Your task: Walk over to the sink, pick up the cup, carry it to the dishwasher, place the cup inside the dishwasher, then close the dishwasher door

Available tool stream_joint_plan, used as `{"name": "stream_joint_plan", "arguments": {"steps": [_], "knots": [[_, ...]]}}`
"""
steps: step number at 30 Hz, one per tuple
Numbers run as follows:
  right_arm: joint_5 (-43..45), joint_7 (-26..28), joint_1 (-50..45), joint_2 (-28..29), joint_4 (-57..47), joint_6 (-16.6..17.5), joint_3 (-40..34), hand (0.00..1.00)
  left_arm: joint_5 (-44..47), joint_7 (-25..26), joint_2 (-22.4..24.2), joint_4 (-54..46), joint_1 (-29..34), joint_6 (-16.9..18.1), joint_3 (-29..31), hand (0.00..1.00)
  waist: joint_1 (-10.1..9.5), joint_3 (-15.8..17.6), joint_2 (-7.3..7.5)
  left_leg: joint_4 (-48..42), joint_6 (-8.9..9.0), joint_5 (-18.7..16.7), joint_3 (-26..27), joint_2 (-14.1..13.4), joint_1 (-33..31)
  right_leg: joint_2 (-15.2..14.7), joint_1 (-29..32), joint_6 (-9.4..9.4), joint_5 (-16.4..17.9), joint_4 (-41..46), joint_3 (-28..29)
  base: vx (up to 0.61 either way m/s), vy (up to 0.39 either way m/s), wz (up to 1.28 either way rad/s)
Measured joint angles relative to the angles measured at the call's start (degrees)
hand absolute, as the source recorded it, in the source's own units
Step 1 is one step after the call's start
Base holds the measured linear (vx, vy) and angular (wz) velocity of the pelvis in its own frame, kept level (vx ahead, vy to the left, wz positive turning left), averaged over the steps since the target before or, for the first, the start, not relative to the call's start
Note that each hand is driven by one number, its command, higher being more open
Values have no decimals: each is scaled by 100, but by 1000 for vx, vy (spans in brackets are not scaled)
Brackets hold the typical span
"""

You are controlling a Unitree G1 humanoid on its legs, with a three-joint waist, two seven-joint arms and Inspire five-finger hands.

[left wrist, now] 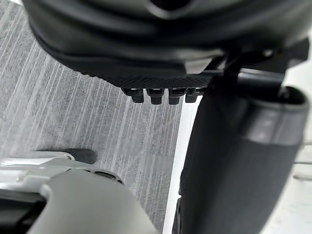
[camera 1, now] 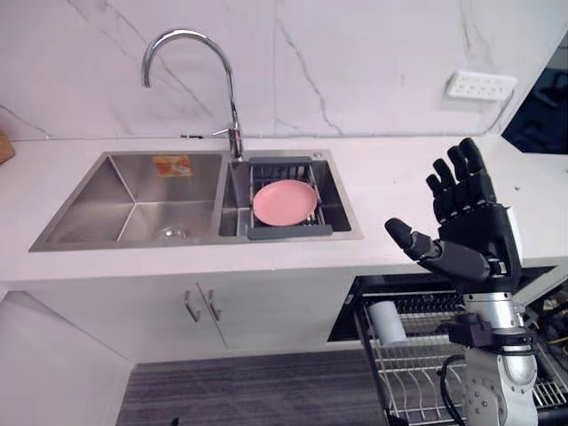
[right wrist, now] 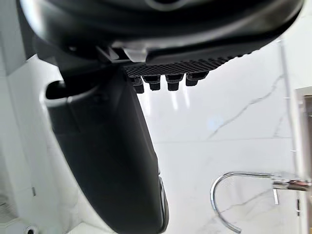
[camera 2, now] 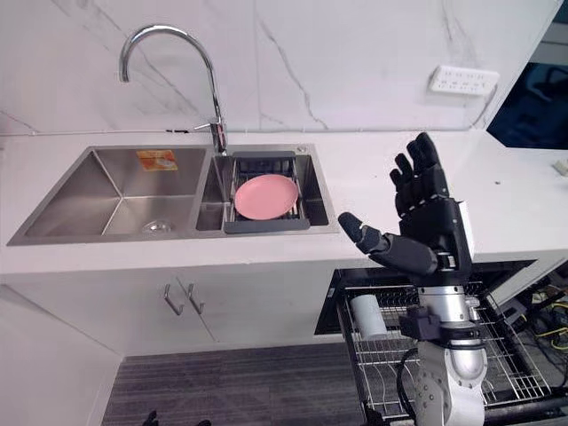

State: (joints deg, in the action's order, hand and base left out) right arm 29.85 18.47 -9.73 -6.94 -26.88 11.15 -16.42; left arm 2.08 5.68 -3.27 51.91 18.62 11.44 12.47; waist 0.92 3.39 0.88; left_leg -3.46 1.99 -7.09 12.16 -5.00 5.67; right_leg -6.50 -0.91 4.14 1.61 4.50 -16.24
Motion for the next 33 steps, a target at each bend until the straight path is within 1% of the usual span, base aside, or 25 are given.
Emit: {"name": "stream_joint_plan", "arguments": {"steps": [7, 8, 9, 10, 11, 12, 13, 14, 15, 16, 17, 18, 19, 21, 22, 23, 24, 25, 26, 27, 29, 30, 31, 32, 33], "knots": [[36, 123, -176, 217, -114, 0, 169, 100, -100, 256, 40, -34, 23, 0, 28, 100, -15, -78, 1, 33, 8, -14, 145, 24, 89, 12, -152, 30, -90, -195, 40, -5, 13, -2], [38, 147, -215, 219, -115, 0, 174, 100, -100, 284, 55, -34, 25, 0, 56, 100, -16, -74, -4, -6, 12, -39, 151, 12, 84, 21, -159, 27, -88, -192, 51, -50, -23, -8], [42, 170, -274, 218, -114, 0, 202, 100, -94, 331, 109, -34, 44, 1, 137, 100, -19, -55, -34, -239, 34, -183, 172, -48, 34, 57, -197, 0, -64, -181, 81, -54, -37, -16], [49, 187, -320, 208, -123, 0, 244, 100, -92, 387, 166, -32, 89, 1, 183, 100, -19, -3, -131, -581, 99, -410, 208, -179, -25, 167, -246, -53, 51, -131, 130, -41, -74, -21], [63, 188, -372, 202, -153, 1, 287, 100, -80, 416, 191, -32, 121, 6, 195, 100, -31, 14, -160, -768, 127, -504, 234, -259, -43, 210, -284, -59, 115, -96, 163, 0, -44, -15], [174, 223, -519, 217, -258, 33, 381, 100, 30, 429, 204, -22, 136, 17, 238, 100, -54, 43, -162, -1644, 183, -690, 264, -421, -375, 229, -284, -105, 225, 8, 166, -14, -54, 5], [203, 254, -649, 203, -384, 42, 432, 100, 236, 420, 225, -63, 127, 36, 291, 100, -53, 56, -154, -2786, 252, -634, 269, -624, -935, 224, -290, -155, 302, 88, 139, -15, -25, 13], [203, 291, -661, 176, -447, 43, 436, 100, 399, 414, 264, -104, 126, 54, 368, 100, -60, 67, -181, -3236, 341, -549, 270, -712, -1144, 215, -327, -166, 311, 90, 132, -13, -24, 11], [202, 338, -639, 112, -538, 166, 441, 100, 698, 383, 397, -159, 131, 44, 525, 100, -135, 109, -187, -3491, 326, -716, 402, -837, -1346, 150, -433, -179, 344, 83, 136, 30, 27, 4], [202, 348, -570, 106, -535, 252, 442, 100, 824, 375, 443, -158, 148, 27, 552, 100, -138, 136, -208, -3303, 270, -806, 548, -858, -1424, 71, -505, -166, 364, 75, 130, 41, 57, 4], [203, 338, -507, 104, -530, 281, 431, 100, 857, 365, 484, -162, 164, 32, 621, 100, -139, 142, -216, -3140, 238, -824, 635, -854, -1496, 10, -544, -144, 377, 55, 130, 58, 91, 4], [202, 269, -364, 92, -531, 312, 431, 100, 875, 356, 579, -177, 195, 100, 754, 100, -168, 148, -209, -2710, 227, -782, 730, -830, -1629, -116, -603, -124, 390, 13, 157, 64, 99, -3], [201, 243, -298, 90, -531, 328, 435, 100, 872, 357, 623, -177, 211, 141, 805, 100, -197, 148, -207, -2447, 253, -701, 715, -804, -1681, -168, -629, -111, 399, -32, 194, 87, 160, -23], [203, 220, -107, -16, -533, 359, 525, 100, 843, 367, 722, -173, 327, 232, 849, 100, -389, 143, -255, -1697, 471, -438, 304, -778, -1698, -229, -708, -56, 435, -171, 559, 168, 318, -62], [201, 238, -107, -53, -533, 357, 574, 100, 836, 371, 725, -167, 345, 262, 849, 100, -414, 143, -254, -1741, 474, -307, 312, -761, -1671, -240, -743, -41, 448, -190, 682, 257, 417, -80], [197, 277, -93, -100, -533, 343, 740, 100, 716, 381, 706, -171, 345, 282, 840, 100, -493, 126, -245, -1797, 275, -129, 317, -642, -1576, -327, -818, -30, 452, -249, 935, 218, 290, -69], [187, 343, -48, -192, -532, 334, 1010, 100, 670, 370, 675, -172, 344, 257, 769, 100, -485, 87, -247, -1889, 123, -44, 416, -566, -1549, -384, -886, -3, 459, -226, 1108, 268, 329, -59], [173, 407, -30, -227, -531, 329, 1140, 100, 661, 367, 594, -167, 310, 231, 707, 100, -470, 69, -202, -1966, 53, -90, 478, -518, -1547, -468, -887, 57, 480, -172, 1195, 255, 279, -24], [143, 552, -16, -284, -516, 321, 1308, 100, 576, 304, 438, -139, 165, 88, 638, 100, -428, 34, -93, -2036, -80, -219, 520, -349, -1524, -638, -877, 172, 556, 0, 1276, 246, 268, 7], [137, 662, 65, -372, -396, 314, 1371, 100, 525, 224, 334, -51, -1, -34, 603, 100, -415, -21, -30, -2048, -149, -347, 519, -212, -1469, -743, -814, 262, 549, 237, 1290, 231, 245, 14], [136, 671, 322, -545, -43, 278, 1319, 100, 461, 107, 208, 147, -183, -181, 562, 100, -384, -62, 38, -1892, -208, -419, 444, -8, -1244, -842, -750, 489, 352, 581, 1350, 256, 254, 3], [136, 607, 544, -594, 213, 236, 1272, 100, 469, 66, 168, 269, -242, -271, 557, 100, -397, -91, 13, -1653, -215, -422, 453, 62, -1008, -902, -514, 475, 341, 1150, 1384, 229, 185, -16], [137, 574, 650, -588, 332, 226, 1271, 100, 469, 56, 143, 313, -250, -322, 545, 100, -386, -80, 32, -1511, -221, -425, 456, 107, -891, -938, -273, 477, 323, 1637, 1384, 205, 130, -31], [138, 526, 771, -566, 464, 224, 1275, 100, 475, 46, 77, 351, -239, -410, 458, 100, -368, -57, 70, -1279, -231, -427, 427, 200, -699, -1005, 148, 486, 167, 2449, 1439, 191, 99, -23], [137, 520, 848, -515, 632, 224, 1274, 100, 522, 20, -44, 374, -215, -585, 309, 100, -265, -13, 27, -1030, -311, -400, 304, 242, -468, -973, 637, 470, 175, 3348, 1477, 243, 113, -3]]}}
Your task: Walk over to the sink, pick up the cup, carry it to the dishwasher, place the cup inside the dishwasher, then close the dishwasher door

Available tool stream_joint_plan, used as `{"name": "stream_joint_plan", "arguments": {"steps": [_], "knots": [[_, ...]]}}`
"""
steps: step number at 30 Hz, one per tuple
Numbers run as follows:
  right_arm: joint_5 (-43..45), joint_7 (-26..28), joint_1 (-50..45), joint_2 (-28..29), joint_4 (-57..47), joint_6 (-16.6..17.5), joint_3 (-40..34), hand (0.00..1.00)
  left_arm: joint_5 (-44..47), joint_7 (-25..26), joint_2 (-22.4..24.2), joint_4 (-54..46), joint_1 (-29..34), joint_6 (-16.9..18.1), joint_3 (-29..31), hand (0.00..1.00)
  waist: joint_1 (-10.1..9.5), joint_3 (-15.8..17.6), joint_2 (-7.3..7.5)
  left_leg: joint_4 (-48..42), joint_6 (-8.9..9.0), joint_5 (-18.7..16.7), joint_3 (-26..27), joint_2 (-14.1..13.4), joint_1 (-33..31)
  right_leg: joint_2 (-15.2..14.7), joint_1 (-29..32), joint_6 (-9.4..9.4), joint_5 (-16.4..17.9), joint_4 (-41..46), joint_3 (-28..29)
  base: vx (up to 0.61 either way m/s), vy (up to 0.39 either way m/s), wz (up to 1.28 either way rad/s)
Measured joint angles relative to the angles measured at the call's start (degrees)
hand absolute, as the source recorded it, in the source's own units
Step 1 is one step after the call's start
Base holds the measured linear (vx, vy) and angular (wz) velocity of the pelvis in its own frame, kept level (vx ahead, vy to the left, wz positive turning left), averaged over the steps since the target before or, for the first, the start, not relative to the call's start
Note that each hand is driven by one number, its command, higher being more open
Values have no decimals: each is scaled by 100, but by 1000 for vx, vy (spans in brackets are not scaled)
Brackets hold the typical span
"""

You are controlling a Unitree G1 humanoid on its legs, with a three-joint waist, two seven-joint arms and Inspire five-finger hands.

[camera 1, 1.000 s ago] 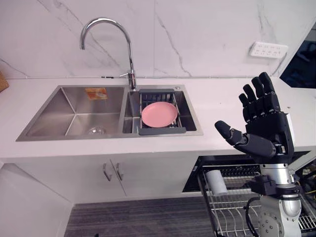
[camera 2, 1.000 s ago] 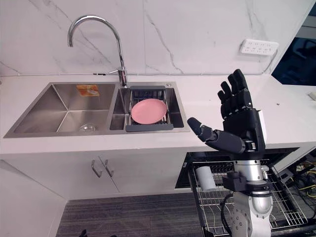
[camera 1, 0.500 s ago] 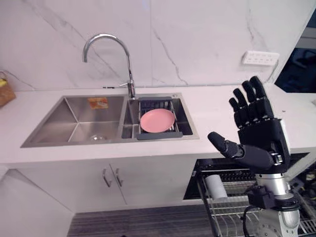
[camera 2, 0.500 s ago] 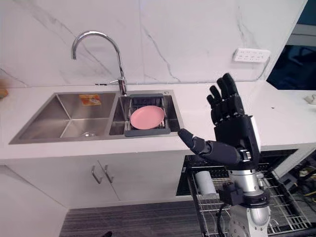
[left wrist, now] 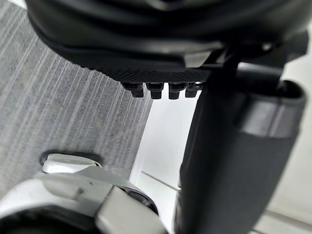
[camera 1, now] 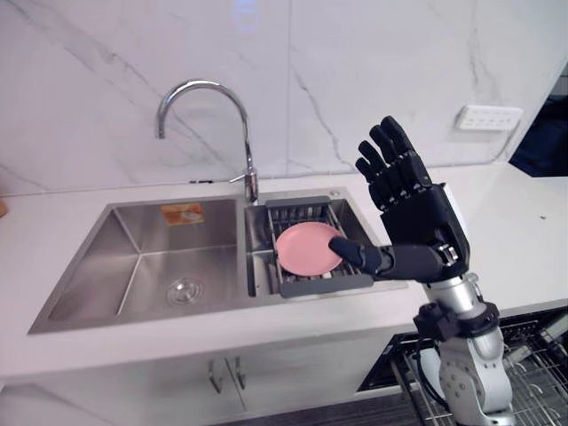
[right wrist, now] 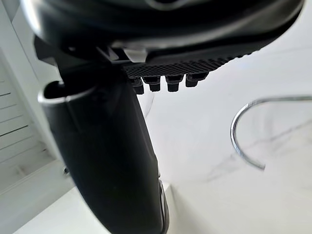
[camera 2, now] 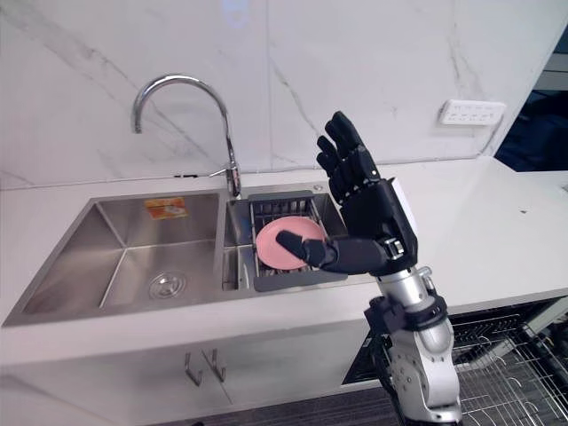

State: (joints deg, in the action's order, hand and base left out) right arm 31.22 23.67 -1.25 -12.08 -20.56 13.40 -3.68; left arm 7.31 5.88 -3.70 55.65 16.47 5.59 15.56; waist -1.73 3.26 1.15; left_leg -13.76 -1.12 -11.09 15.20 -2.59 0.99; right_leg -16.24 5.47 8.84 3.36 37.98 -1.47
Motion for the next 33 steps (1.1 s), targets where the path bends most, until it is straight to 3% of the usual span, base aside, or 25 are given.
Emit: {"name": "stream_joint_plan", "arguments": {"steps": [2, 5, 7, 9, 11, 12, 18, 22, 26, 29, 33], "knots": [[-2, -30, -6, 92, 90, 7, 3, 100, 168, -23, -113, 80, 50, -225, -38, 100, 156, -32, 50, 288, 1, 65, -84, -24, 229, 153, 350, -145, 279, 146, -269, 238, 44, 18], [-3, -45, -22, 134, 108, 65, 24, 100, 274, -146, -137, 162, -43, -377, -7, 100, 253, -25, 87, 452, 57, 173, -158, -52, 468, 465, 676, -260, 387, -872, -788, 361, -66, 21], [0, -134, -150, 272, 115, 73, 36, 100, 264, -312, -110, 106, -88, -386, 169, 100, 243, 18, 220, 121, 285, -78, -266, -50, 555, 783, 494, -727, -557, -2391, -1163, 396, -146, 17], [10, -233, -291, 280, 112, 78, 19, 100, 256, -312, 134, 58, -144, -408, 517, 100, 254, 60, -11, -282, 368, -245, -284, -375, 481, 962, 151, -767, -574, -2632, -1296, 339, -129, 11], [13, -397, -432, 276, 27, 78, -153, 100, 36, -325, 186, 87, -80, -375, 603, 100, 252, 26, -177, 187, 393, -218, -162, -474, 643, 1149, 37, -766, -574, -2893, -1427, 224, -83, 22], [12, -616, -1060, 709, -590, 75, -446, 100, -403, -456, 491, -133, 66, 47, 935, 100, 90, 15, -174, 597, 386, -135, 209, -419, 850, 1406, -440, -767, -1358, -4312, -1152, 65, -11, 4], [23, -614, -1059, 707, -580, 71, -460, 100, -397, -475, 406, -127, 34, 2, 766, 100, 91, -11, -158, 565, 386, -135, 202, -425, 774, 1350, -403, -760, -1362, -4315, -1199, 0, 0, 3], [49, -552, -1047, 639, -550, -69, -494, 100, -367, -666, 232, -188, -69, -386, 517, 100, 89, -123, -126, 475, 391, -130, 98, -445, 594, 1311, -329, -789, -1297, -4316, -1356, -11, 7, 18], [-301, -339, -922, -68, -448, -387, -700, 100, -201, -951, -10, -482, -85, -883, 135, 100, 104, -173, -75, 386, 442, -111, -97, -475, 436, 1236, -327, -773, -1195, -4317, -1761, -7, 5, 31], [-1377, -138, -581, -1028, -380, -624, -742, 100, -162, -1130, -135, -747, -34, -1199, -105, 100, 101, -180, -64, 363, 484, -121, -95, -492, 415, 1205, -331, -765, -1182, -4319, -1962, -16, 15, 12], [-2964, 24, -216, -1905, -374, -622, -741, 100, -161, -1261, -318, -771, -8, -1357, -253, 100, 123, -186, -31, 366, 501, -123, -52, -500, 445, 1207, -340, -759, -1189, -4321, -1961, 7, 18, -2]]}}
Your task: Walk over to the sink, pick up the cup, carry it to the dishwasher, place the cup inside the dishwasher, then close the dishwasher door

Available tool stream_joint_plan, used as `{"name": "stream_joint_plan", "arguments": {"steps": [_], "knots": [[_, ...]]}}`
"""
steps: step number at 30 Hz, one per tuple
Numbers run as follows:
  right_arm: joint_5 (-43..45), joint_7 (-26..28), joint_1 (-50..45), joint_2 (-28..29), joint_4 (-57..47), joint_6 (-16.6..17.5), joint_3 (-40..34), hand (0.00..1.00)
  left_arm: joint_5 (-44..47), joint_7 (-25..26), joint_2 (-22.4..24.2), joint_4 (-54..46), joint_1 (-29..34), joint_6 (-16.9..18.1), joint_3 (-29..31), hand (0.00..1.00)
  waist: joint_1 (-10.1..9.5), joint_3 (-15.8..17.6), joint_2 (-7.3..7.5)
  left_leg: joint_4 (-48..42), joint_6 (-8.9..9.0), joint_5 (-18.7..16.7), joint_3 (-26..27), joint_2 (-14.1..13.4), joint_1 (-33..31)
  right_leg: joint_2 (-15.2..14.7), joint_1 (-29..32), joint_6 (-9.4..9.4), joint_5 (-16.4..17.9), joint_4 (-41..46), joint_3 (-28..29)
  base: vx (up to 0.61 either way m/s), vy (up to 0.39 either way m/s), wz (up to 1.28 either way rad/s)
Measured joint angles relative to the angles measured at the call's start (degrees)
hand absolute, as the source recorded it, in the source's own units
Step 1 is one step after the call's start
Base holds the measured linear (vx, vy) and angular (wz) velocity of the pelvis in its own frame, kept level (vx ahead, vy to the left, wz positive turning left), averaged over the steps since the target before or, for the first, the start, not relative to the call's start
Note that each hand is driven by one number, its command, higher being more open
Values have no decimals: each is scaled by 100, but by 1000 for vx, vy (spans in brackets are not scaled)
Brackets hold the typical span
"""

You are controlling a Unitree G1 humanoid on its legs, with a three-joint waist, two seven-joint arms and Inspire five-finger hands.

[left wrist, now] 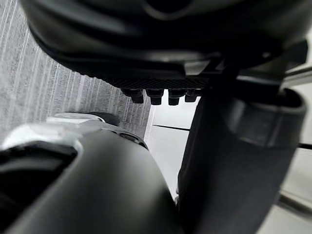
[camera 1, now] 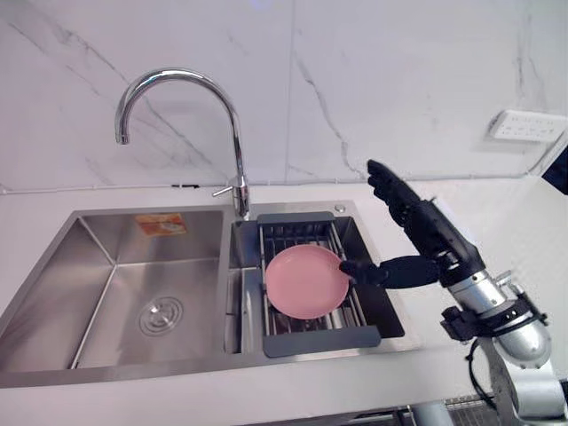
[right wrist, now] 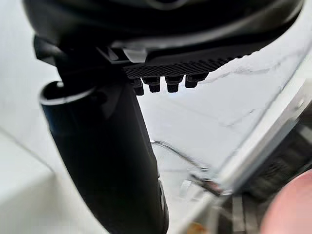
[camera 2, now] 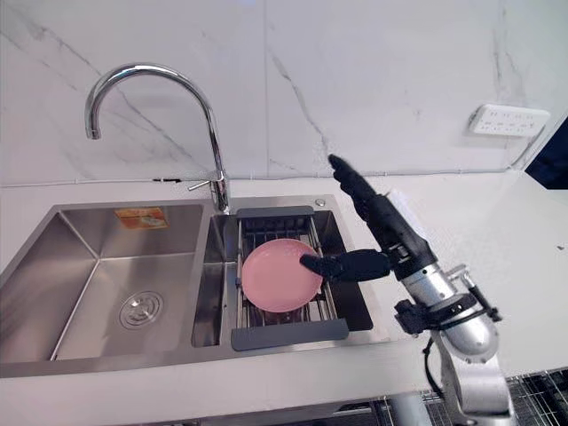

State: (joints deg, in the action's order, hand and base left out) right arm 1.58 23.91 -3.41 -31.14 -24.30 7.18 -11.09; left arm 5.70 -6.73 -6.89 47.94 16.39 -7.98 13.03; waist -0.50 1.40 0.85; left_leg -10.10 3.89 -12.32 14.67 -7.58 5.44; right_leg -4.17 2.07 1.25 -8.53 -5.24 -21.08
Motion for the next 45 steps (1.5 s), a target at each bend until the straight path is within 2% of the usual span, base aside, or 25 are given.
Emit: {"name": "stream_joint_plan", "arguments": {"steps": [6, 10, 15, 18, 24, 32, 45], "knots": [[-1545, 332, 253, -604, -29, 253, -11, 100, -6, -19, -176, 0, 7, -150, -99, 100, 61, -42, 100, 44, 3, -1, 47, 5, 62, 7, -18, 17, -7, -3, 38, 3, 38, -4], [-2292, 892, 332, -816, -127, 439, 116, 100, -5, -12, -242, 0, -2, -274, -142, 100, 83, -62, 127, 82, 6, 1, 103, 11, 104, 5, -19, 11, -3, -3, 43, -8, 34, -5], [-2478, 1241, 399, -985, -126, 457, 530, 100, -3, 3, -314, 2, -27, -376, -233, 100, 133, -63, 128, 115, 16, 7, 125, 11, 114, 6, -9, 16, -7, -3, 44, -3, 12, -1], [-2716, 1279, 460, -985, -91, 491, 810, 100, -3, 19, -314, 3, -39, -401, -243, 100, 133, -65, 126, 131, 21, 11, 134, 14, 115, 6, -1, 44, -60, -3, 46, -3, 21, 0], [-3084, 1274, 634, -985, 255, 536, 1094, 100, -2, 60, -429, 229, -178, -380, -487, 100, 80, -123, 117, 303, 119, 104, 123, 13, 146, 4, 0, -33, -5, -7, -36, 0, 24, 6], [-3550, 1219, 714, -969, 592, 619, 1434, 100, -1, 76, -426, 247, -195, -361, -556, 100, -19, -127, 113, 493, 107, 229, 115, 20, 224, 11, -34, -2, -30, -11, -96, -7, 12, 3], [-3689, 1005, 743, -722, 848, 722, 1817, 100, 15, 71, -323, 249, -208, -337, -574, 100, -31, -134, 118, 666, 136, 408, -8, 4, 204, 26, -12, -71, 64, -10, -245, -27, 3, 5]]}}
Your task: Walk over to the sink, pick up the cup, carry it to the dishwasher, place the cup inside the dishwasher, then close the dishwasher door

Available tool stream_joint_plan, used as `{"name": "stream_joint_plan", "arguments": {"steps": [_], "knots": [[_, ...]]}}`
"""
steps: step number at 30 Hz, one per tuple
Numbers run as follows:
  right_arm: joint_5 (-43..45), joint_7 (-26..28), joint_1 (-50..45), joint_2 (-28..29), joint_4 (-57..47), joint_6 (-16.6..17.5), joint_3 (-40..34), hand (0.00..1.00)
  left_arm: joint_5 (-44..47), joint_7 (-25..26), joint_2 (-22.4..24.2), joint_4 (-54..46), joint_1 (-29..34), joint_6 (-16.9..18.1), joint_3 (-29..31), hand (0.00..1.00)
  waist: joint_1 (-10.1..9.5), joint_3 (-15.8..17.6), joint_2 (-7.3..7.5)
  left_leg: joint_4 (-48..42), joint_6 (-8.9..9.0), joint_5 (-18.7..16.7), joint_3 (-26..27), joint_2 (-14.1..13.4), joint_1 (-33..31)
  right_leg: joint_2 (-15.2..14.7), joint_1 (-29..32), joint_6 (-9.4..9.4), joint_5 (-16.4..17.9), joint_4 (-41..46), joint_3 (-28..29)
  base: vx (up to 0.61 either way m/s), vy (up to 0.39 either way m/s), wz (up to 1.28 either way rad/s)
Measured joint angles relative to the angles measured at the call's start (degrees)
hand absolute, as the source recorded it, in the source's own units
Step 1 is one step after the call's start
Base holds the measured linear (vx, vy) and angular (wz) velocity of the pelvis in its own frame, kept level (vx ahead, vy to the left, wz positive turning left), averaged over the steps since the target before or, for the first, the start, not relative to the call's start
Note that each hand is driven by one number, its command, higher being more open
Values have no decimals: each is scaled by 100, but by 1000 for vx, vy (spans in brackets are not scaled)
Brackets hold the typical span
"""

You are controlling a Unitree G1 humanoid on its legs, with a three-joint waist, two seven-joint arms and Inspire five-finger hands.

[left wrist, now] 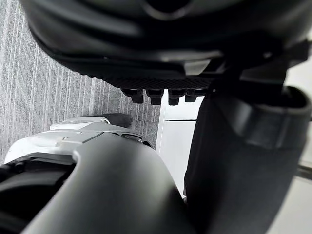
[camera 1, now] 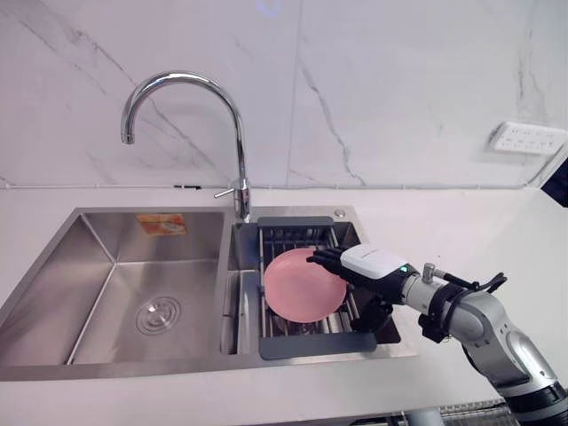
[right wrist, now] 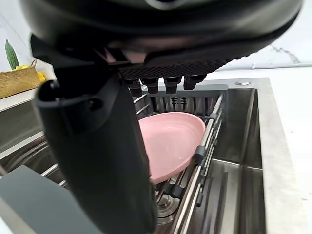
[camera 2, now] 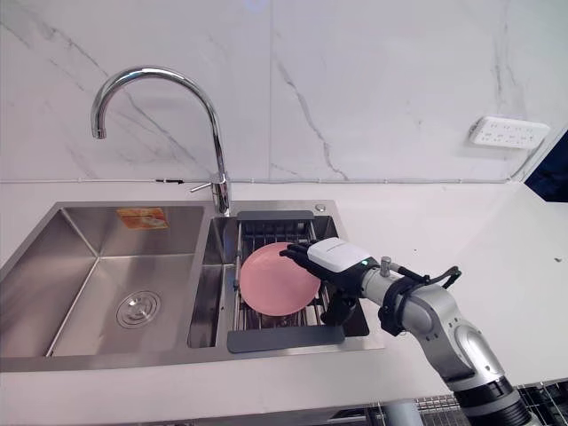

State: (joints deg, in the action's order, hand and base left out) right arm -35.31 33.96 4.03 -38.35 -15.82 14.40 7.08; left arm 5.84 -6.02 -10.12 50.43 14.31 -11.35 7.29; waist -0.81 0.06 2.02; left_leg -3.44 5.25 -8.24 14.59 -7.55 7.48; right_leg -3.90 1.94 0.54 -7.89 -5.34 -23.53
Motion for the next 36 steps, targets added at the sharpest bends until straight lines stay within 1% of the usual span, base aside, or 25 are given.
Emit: {"name": "stream_joint_plan", "arguments": {"steps": [9, 12, 17, 25, 29, 36], "knots": [[-279, -22, 48, 52, 109, 98, 172, 100, 0, -18, 11, 26, -50, -2, -5, 100, -19, -1, 2, 37, 0, 0, 9, 9, -2, -1, 6, 33, -92, 0, 5, 19, 36, -1], [-423, -18, 171, 52, 161, 134, 319, 100, 1, -18, 10, 177, -138, -2, -6, 100, -33, -2, 2, 38, -2, 1, 12, 15, 2, -4, 2, 35, -122, 0, 14, -7, 39, -1], [-711, 55, 314, 53, 197, 195, 518, 100, 1, -19, 10, 192, -184, -7, -42, 100, -124, 0, 0, 28, -23, 19, 3, 21, -2, -10, -1, 26, -138, -1, 21, -33, 31, 0], [-785, 92, 511, 46, 486, 199, 787, 100, 92, -15, 6, 207, -210, -1, -103, 100, -172, 4, -5, 28, -19, 47, -49, 15, -47, -12, 8, 9, -131, -1, -33, -13, 16, 3], [-993, 91, 621, 44, 641, 204, 967, 100, 99, -14, 6, 228, -232, -3, -109, 100, -182, 10, -2, 33, -20, 47, -51, 17, -51, -14, 11, 10, -138, -1, -37, 13, 46, 0], [-1163, 64, 660, 43, 758, 189, 1007, 100, 99, -13, 11, 249, -279, -3, -111, 100, -269, 39, -7, 33, -22, 48, -66, 24, -70, -22, 17, 15, -152, -2, -43, 2, 11, 0]]}}
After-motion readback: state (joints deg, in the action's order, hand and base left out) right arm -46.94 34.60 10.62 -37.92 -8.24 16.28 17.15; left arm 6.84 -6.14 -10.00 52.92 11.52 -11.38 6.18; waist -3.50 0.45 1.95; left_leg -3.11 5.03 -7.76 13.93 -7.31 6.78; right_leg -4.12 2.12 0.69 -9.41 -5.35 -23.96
